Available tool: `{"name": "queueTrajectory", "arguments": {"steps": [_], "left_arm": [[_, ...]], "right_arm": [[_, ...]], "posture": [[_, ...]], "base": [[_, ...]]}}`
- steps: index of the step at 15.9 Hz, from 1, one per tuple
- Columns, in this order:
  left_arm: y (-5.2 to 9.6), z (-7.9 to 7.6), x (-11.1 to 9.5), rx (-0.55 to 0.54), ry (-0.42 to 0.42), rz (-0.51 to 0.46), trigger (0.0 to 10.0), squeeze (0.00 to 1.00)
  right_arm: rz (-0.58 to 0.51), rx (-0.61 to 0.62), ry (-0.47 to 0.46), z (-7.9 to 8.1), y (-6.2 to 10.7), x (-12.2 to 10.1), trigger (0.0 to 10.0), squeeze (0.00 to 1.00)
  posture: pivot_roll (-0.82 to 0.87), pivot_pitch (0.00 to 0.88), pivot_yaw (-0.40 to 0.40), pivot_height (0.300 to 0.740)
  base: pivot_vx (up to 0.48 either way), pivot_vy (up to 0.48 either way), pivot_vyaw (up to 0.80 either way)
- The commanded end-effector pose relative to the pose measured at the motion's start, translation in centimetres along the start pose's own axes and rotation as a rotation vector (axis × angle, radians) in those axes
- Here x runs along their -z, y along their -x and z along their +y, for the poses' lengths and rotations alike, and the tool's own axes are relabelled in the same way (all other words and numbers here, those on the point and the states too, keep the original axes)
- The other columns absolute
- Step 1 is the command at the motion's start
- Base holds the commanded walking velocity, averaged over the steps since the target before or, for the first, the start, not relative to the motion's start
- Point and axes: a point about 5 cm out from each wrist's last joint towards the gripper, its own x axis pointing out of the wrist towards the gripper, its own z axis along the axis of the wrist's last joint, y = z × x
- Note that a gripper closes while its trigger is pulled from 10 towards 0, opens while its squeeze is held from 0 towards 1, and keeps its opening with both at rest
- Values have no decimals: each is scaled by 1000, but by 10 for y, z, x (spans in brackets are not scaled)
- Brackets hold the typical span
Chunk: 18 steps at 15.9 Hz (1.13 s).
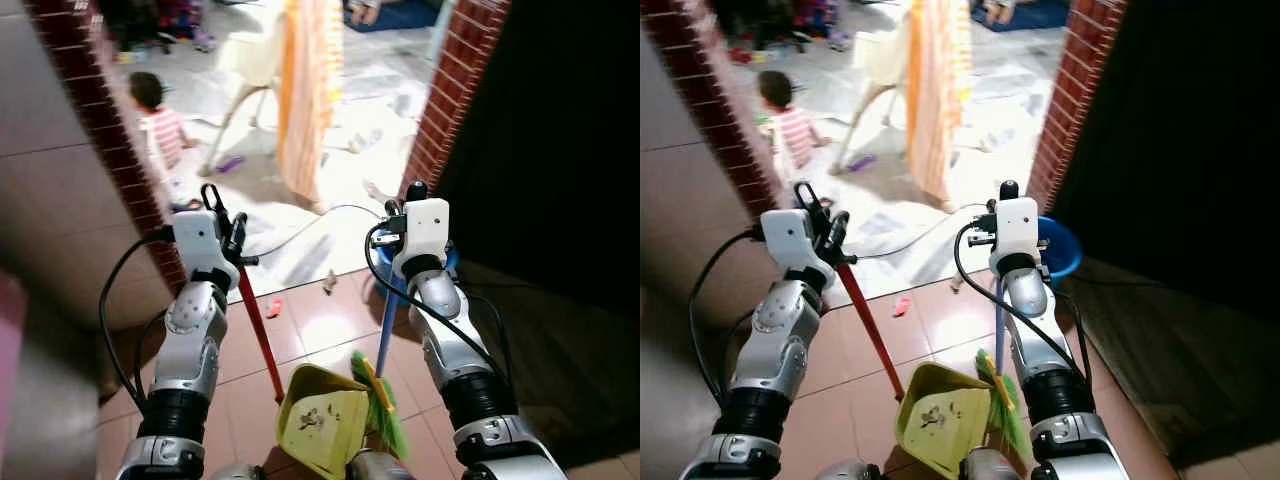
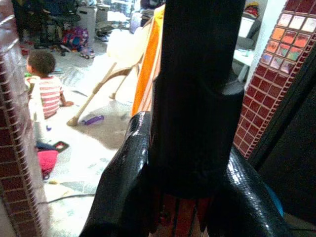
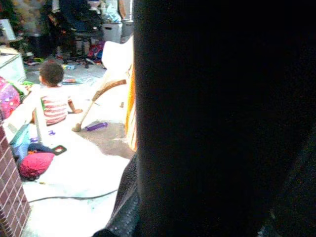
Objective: Sweep floor
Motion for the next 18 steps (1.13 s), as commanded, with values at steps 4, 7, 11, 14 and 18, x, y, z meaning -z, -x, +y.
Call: {"name": "queueTrajectory", "arguments": {"steps": [4, 7, 11, 14, 18], "left_arm": [[-12, 0, -20, -41, 57, -83, 10000, 0], [-14, -3, -37, -52, 63, -146, 10000, 0], [-22, -3, -70, -97, 114, -252, 10000, 0], [-25, 1, -92, -141, 114, -324, 10000, 0], [-29, 3, -113, -154, 138, -372, 10000, 0]], "right_arm": [[-20, 5, 0, -1, -5, -6, 10000, 0], [-15, 8, 1, -2, -4, -4, 10000, 0], [9, -6, 4, 0, -1, 2, 10000, 0], [31, -20, 14, 1, -1, 6, 10000, 0], [128, -26, 42, -1, 4, 24, 10000, 0]], "posture": [[-32, 0, -9, 740], [-35, 0, -9, 740], [-36, 0, -12, 740], [-36, 0, -12, 740], [-34, 0, -11, 740]], "base": [[0, 0, -636], [0, 0, -800], [0, 0, -436], [175, 0, 0], [407, 60, -200]]}}
